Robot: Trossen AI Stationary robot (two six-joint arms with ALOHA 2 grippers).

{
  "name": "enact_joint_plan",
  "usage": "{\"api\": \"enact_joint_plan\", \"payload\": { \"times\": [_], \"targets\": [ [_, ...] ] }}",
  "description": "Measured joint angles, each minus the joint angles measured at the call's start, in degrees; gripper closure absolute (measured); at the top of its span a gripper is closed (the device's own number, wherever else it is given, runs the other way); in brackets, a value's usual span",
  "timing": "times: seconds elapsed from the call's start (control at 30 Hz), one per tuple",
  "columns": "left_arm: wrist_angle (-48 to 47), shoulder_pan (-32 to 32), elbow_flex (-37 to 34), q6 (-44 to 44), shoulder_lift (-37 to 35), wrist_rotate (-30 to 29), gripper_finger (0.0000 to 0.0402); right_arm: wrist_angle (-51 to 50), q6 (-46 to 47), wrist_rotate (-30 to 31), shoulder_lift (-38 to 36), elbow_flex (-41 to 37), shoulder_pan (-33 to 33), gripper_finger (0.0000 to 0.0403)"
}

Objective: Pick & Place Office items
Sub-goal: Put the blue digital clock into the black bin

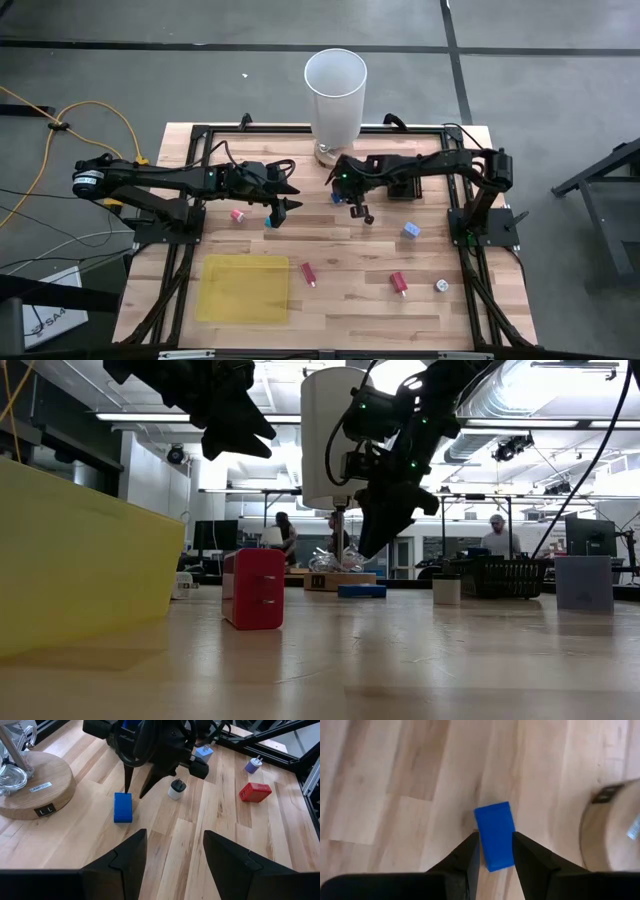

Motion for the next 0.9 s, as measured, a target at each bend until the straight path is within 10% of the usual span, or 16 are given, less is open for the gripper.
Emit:
{"api": "enact_joint_plan", "payload": {
  "times": [0.9],
  "targets": [
    [0.00,0.02,0.00,0.00,0.00,0.00,0.0212,8.38,-0.06,-2.26,-0.07,-6.19,-2.83,0.0300]
  ]
}}
